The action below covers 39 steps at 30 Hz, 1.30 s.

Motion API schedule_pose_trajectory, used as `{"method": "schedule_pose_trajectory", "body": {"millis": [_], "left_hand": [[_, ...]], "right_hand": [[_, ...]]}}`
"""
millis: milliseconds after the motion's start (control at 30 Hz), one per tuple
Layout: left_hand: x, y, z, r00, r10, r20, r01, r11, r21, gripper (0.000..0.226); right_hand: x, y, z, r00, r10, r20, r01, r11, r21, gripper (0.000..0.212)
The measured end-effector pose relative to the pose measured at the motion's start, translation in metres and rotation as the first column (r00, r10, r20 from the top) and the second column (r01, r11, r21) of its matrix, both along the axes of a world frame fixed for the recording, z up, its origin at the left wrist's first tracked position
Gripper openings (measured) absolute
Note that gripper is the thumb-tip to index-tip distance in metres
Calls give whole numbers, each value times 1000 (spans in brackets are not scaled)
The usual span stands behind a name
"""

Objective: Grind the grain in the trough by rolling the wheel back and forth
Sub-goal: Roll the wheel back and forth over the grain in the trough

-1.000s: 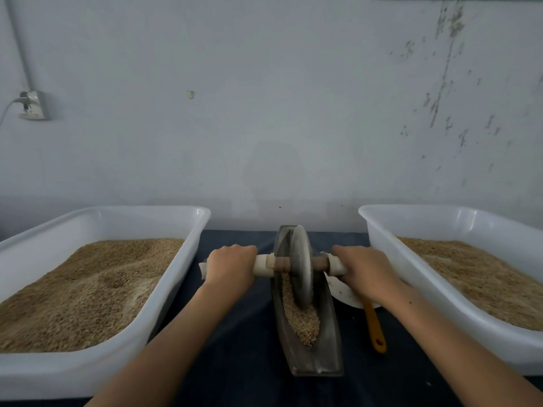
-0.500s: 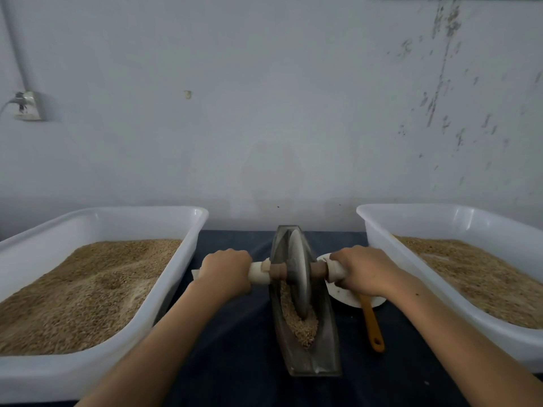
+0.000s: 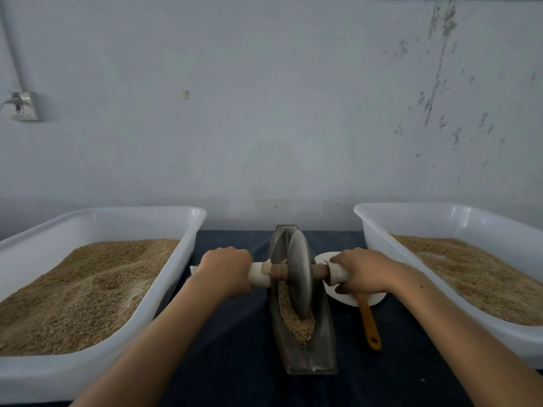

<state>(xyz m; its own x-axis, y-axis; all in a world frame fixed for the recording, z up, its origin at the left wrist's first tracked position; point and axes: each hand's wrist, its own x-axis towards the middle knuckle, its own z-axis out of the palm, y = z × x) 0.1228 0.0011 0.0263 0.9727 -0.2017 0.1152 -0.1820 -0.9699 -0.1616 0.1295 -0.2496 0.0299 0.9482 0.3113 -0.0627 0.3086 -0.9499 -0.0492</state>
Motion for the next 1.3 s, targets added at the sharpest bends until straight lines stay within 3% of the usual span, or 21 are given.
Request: {"method": "schedule_pose_trajectory", "body": {"millis": [167,300,400,500,633,833,933,1100,1200,1300], "left_hand": [[-1,1,1,997,13,-79,-15,1000,-19,35],[2,2,-6,999,31,7,-30,997,-69,29],[4,1,-11,994,39,106,-26,993,-118,19],[4,1,-14,988,42,147,-21,990,-140,16],[5,4,-11,999,26,39,-21,993,-117,25],[3,7,-2,983,22,-180,-38,995,-90,41],[3,8,0,978,25,-206,-43,996,-83,44],[3,3,-6,998,43,-54,-47,996,-74,34],[2,-1,-9,994,51,102,-42,995,-87,23],[2,-4,-11,981,57,186,-41,995,-92,19]], "right_hand": [[-5,1,5,999,-2,-41,1,1000,-25,16],[-5,8,-1,983,17,181,-8,999,-49,16],[-3,10,-12,918,15,397,-11,1000,-13,12],[0,10,-16,887,18,460,-25,1000,9,13],[0,10,-11,923,17,384,-5,999,-33,12],[-5,11,6,994,-6,106,17,995,-102,14],[-7,11,8,999,-3,51,9,993,-117,13],[-3,8,-2,984,3,180,12,996,-85,11],[1,8,-14,938,-13,347,13,1000,4,11],[5,6,-22,923,-42,382,10,996,84,15]]}}
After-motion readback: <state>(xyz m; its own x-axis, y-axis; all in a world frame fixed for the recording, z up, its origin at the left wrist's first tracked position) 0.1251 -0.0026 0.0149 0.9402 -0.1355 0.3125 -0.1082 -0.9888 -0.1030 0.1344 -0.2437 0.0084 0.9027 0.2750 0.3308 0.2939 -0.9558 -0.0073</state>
